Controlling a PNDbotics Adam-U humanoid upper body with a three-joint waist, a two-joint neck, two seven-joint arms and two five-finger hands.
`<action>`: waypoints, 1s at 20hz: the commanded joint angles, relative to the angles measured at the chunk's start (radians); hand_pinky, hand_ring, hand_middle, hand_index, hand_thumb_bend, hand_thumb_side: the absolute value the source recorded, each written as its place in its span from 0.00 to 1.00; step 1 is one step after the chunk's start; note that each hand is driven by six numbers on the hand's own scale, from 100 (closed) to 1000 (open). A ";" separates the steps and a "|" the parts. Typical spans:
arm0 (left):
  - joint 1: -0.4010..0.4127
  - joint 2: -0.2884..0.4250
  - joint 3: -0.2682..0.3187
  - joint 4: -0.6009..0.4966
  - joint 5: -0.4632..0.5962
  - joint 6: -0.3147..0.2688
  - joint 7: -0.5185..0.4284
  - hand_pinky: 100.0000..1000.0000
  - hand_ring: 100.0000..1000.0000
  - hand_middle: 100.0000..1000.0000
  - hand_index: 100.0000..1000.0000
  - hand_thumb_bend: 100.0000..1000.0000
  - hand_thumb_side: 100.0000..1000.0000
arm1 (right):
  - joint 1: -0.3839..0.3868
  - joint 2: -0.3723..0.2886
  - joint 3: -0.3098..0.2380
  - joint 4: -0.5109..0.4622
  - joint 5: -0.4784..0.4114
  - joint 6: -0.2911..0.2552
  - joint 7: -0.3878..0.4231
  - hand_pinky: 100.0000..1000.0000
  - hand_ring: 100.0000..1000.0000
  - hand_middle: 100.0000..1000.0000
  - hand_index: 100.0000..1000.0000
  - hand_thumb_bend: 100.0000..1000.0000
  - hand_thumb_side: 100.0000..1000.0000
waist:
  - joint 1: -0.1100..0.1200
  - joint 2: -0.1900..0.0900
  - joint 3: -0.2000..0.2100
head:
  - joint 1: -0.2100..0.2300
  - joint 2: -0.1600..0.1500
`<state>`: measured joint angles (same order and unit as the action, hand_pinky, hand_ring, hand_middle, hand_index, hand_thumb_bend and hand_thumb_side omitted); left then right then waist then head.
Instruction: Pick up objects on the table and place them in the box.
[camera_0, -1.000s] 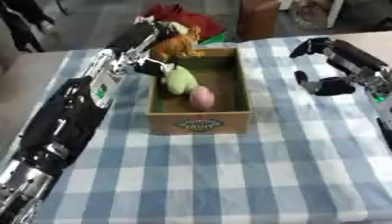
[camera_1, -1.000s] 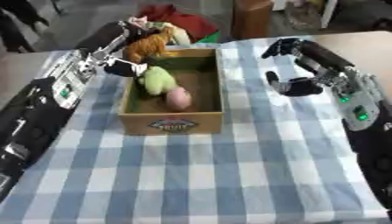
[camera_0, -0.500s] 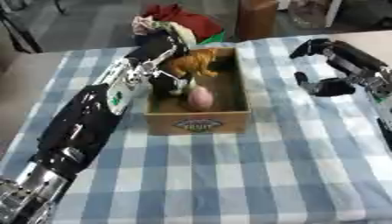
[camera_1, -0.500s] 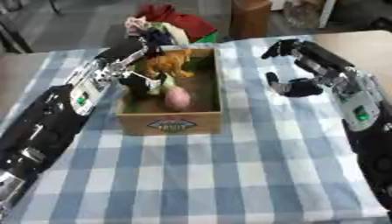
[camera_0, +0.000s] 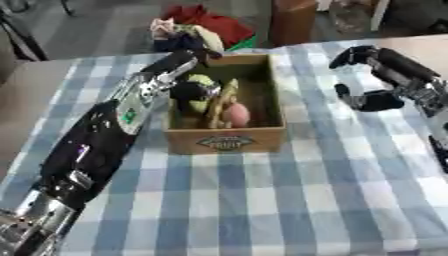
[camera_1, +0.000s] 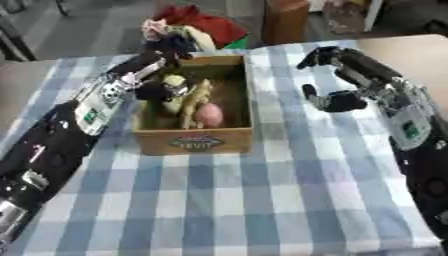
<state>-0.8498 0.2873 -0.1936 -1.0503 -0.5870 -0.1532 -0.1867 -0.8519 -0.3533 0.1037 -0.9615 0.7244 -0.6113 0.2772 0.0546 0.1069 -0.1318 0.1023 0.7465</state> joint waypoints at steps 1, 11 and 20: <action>0.025 0.070 0.042 -0.136 0.149 0.063 0.057 0.79 0.64 0.66 0.80 0.00 0.69 | -0.012 -0.024 -0.013 -0.011 0.004 0.005 -0.004 0.77 0.77 0.73 0.78 0.00 0.13 | -0.004 -0.021 0.011 | -0.010 0.002; 0.256 0.227 0.134 -0.465 0.430 0.178 0.131 0.79 0.63 0.63 0.79 0.00 0.33 | -0.001 -0.044 -0.025 -0.016 0.003 0.016 -0.020 0.77 0.77 0.73 0.81 0.00 0.12 | -0.002 -0.018 0.044 | -0.029 0.002; 0.389 0.234 0.176 -0.463 0.428 0.195 0.142 0.79 0.64 0.63 0.80 0.00 0.32 | 0.004 -0.053 -0.031 -0.017 0.003 0.019 -0.027 0.77 0.77 0.73 0.83 0.00 0.11 | -0.007 -0.017 0.060 | -0.034 0.000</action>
<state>-0.4503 0.4850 -0.0372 -1.5043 -0.1599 0.0395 -0.0483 -0.8305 -0.3758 0.0837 -0.9616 0.7246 -0.5936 0.2575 0.0506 0.1040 -0.0732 0.0688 0.7474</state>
